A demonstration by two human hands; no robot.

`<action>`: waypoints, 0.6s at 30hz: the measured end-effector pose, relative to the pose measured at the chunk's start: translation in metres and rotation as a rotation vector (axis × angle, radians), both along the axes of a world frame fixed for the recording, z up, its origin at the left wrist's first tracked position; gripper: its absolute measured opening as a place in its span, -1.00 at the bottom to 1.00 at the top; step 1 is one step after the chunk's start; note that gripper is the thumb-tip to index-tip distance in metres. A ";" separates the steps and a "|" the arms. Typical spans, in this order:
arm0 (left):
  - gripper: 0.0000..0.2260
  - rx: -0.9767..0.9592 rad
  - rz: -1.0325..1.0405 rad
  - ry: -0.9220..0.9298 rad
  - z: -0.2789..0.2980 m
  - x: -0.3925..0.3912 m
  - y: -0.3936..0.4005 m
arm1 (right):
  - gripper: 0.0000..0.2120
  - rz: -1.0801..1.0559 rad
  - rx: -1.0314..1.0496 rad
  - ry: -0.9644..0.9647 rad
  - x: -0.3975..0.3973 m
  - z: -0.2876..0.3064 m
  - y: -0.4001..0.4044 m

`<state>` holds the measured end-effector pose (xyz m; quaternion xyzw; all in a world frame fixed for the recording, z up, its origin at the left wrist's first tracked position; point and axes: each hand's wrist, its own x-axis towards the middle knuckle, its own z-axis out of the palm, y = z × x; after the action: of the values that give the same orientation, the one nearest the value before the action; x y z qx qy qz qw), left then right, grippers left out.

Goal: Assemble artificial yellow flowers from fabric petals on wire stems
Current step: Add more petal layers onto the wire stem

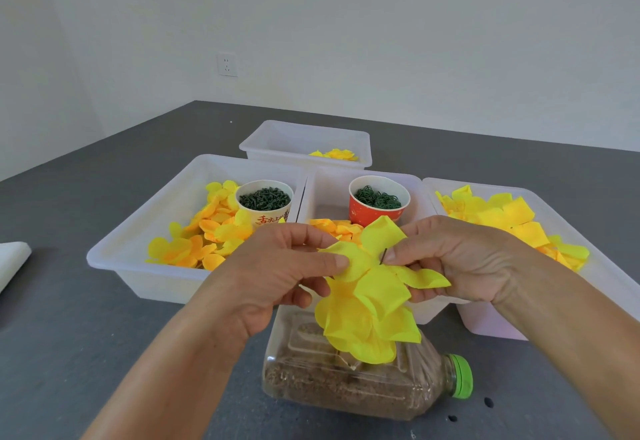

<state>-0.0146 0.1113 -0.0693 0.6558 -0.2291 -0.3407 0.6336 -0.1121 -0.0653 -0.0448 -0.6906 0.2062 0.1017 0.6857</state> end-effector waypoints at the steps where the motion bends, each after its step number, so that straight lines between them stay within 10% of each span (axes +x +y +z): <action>1: -0.86 0.005 0.007 0.000 -0.001 0.000 0.000 | -0.71 0.002 -0.018 0.009 0.001 -0.001 0.000; 18: -0.98 0.101 -0.012 -0.064 -0.009 -0.004 0.005 | -0.88 0.026 -0.162 0.052 0.000 -0.009 0.005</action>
<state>-0.0189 0.1163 -0.0779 0.6959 -0.2359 -0.3346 0.5900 -0.1126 -0.0604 -0.0540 -0.7435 0.2227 0.1114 0.6207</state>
